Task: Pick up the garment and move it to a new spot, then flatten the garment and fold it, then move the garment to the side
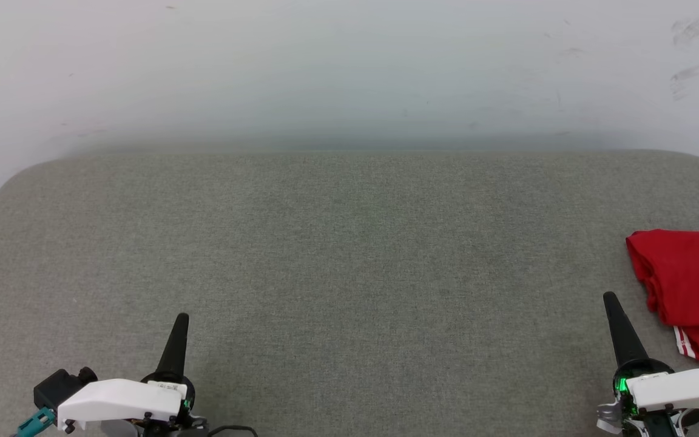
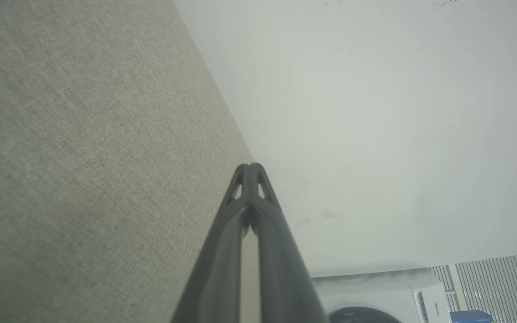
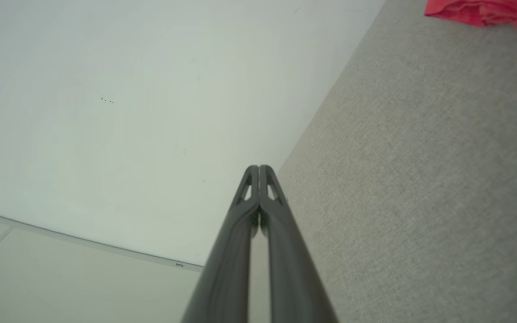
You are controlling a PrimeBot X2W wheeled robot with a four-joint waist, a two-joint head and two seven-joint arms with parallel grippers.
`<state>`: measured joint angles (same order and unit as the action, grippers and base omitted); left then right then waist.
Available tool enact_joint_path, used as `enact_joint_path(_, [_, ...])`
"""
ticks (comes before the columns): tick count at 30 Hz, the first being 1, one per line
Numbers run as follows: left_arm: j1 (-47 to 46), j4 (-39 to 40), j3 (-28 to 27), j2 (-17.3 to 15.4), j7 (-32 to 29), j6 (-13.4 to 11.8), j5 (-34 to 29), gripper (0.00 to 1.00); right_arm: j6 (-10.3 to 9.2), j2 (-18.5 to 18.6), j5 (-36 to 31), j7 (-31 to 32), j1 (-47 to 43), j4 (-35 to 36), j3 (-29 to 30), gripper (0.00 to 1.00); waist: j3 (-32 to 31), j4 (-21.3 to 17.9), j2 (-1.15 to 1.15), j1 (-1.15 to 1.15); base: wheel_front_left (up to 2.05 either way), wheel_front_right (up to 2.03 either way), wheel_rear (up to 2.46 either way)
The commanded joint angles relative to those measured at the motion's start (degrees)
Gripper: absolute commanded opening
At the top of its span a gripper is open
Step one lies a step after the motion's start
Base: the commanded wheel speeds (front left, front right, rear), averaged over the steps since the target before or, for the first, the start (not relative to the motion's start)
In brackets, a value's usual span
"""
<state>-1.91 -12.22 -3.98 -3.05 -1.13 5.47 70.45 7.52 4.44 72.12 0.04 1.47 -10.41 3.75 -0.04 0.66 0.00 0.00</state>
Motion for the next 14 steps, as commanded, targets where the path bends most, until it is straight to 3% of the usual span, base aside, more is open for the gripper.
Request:
enact_joint_path(1, [-1.4, 0.2, -0.3, -0.1, -0.3, 0.2, 1.5, 0.0, -0.03, 0.2, 1.5, 0.3, 1.4, 0.0, 0.2, 0.0, 0.0, 0.0, 0.0, 0.0, 0.0, 0.0, 0.0])
enact_joint_path(14, [-2.5, -0.5, -1.0, 0.0, -1.9, 0.8, 7.8, 0.0, -0.03, 0.0, 7.7, 1.8, 2.5, -1.1, 0.5, 0.0, 0.1, -0.2, 0.0, 0.0, 0.0, 0.0, 0.0])
